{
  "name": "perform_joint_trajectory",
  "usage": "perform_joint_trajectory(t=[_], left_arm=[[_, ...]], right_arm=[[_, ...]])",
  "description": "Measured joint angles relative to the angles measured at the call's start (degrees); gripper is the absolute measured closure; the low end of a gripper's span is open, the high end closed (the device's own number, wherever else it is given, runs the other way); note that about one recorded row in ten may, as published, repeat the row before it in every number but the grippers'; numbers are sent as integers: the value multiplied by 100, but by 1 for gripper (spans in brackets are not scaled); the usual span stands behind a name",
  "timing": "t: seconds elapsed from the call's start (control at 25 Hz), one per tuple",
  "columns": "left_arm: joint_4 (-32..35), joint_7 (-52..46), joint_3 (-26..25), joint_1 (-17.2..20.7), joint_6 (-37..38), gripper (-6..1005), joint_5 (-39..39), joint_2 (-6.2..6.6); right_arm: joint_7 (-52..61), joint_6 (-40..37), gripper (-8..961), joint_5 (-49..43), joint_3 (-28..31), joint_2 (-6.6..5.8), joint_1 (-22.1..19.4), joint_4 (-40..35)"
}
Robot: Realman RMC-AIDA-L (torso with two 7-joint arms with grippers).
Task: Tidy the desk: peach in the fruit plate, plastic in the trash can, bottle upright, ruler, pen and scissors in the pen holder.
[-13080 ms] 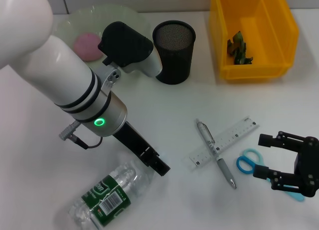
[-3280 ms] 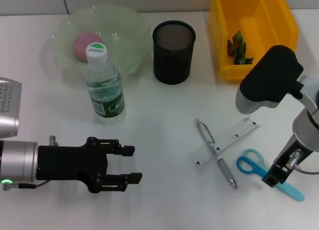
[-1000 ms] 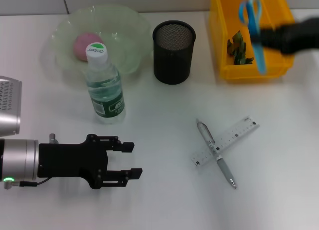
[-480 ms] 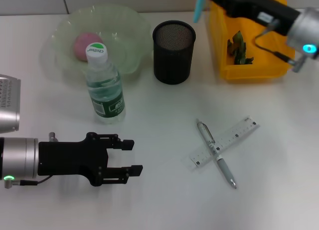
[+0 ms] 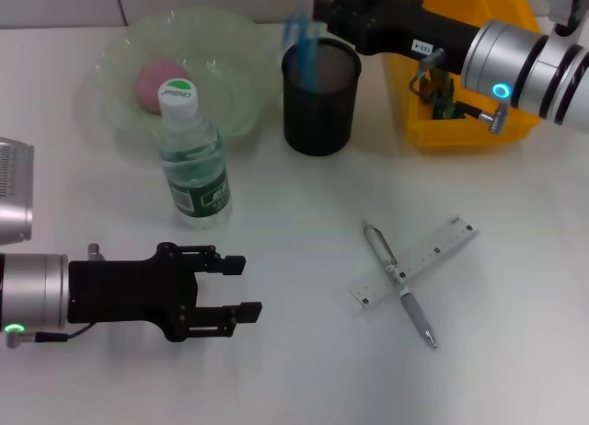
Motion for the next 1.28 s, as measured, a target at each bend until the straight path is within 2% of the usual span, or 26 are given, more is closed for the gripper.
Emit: perform_joint_trajectory(t=[0.04, 0.16, 0.36, 0.44, 0.48, 0.52, 0.56, 0.6, 0.64, 0.68, 0.72, 0.8, 0.88, 0.92, 1.04, 1.08, 1.16, 1.28], left_arm=[[0, 0, -2, 0, 0, 319, 0, 0], [-1, -1, -9, 0, 0, 319, 0, 0], [1, -2, -19, 0, 0, 319, 0, 0], [3, -2, -19, 0, 12, 319, 0, 0], [3, -2, -19, 0, 12, 319, 0, 0], [4, -2, -19, 6, 46, 319, 0, 1], [6, -3, -19, 13, 94, 319, 0, 12], [6, -3, -19, 13, 94, 319, 0, 12], [6, -5, -23, 15, 115, 319, 1, 17], [9, -9, -49, 16, 156, 318, 0, 25], [9, -9, -49, 16, 156, 318, 0, 25], [13, -11, -74, 17, 194, 318, 0, 37], [17, -11, -78, 18, 238, 318, 0, 43], [17, -11, -78, 18, 238, 318, 0, 43], [17, -11, -79, 17, 276, 319, 0, 42], [17, -11, -78, 15, 288, 319, 0, 39], [16, -12, -79, 12, 299, 319, 0, 38], [9, -64, -79, 2, 315, 319, 2, 32]], right_arm=[[9, 5, 713, -7, -1, 0, 1, 9], [13, 8, 533, -18, 0, 0, -14, 19], [122, -276, 419, -54, -23, -28, -138, -47], [414, -599, 419, -240, -140, -70, -287, -335], [907, -935, 419, -726, -326, -102, -522, -936], [907, -935, 419, -726, -326, -102, -522, -936], [1578, -1324, 419, -1520, -463, -85, -818, -1871], [1578, -1324, 420, -1520, -463, -85, -818, -1871], [1927, -1525, 420, -1948, -495, -69, -948, -2357], [2557, -1987, 420, -2811, -523, -34, -1114, -3231], [2557, -1987, 420, -2811, -523, -34, -1114, -3231], [2932, -2657, 420, -3534, -532, -23, -1156, -3899], [3082, -3513, 352, -4274, -539, -29, -1077, -4481], [3082, -3513, 318, -4274, -539, -29, -1077, -4481], [3084, -4042, 242, -5047, -740, -37, -935, -4818], [3075, -4205, 234, -5406, -1072, -33, -809, -4891], [3065, -4245, 219, -5520, -1219, -30, -755, -4895], [3020, -4065, 203, -5788, -1950, -23, -615, -4827]])
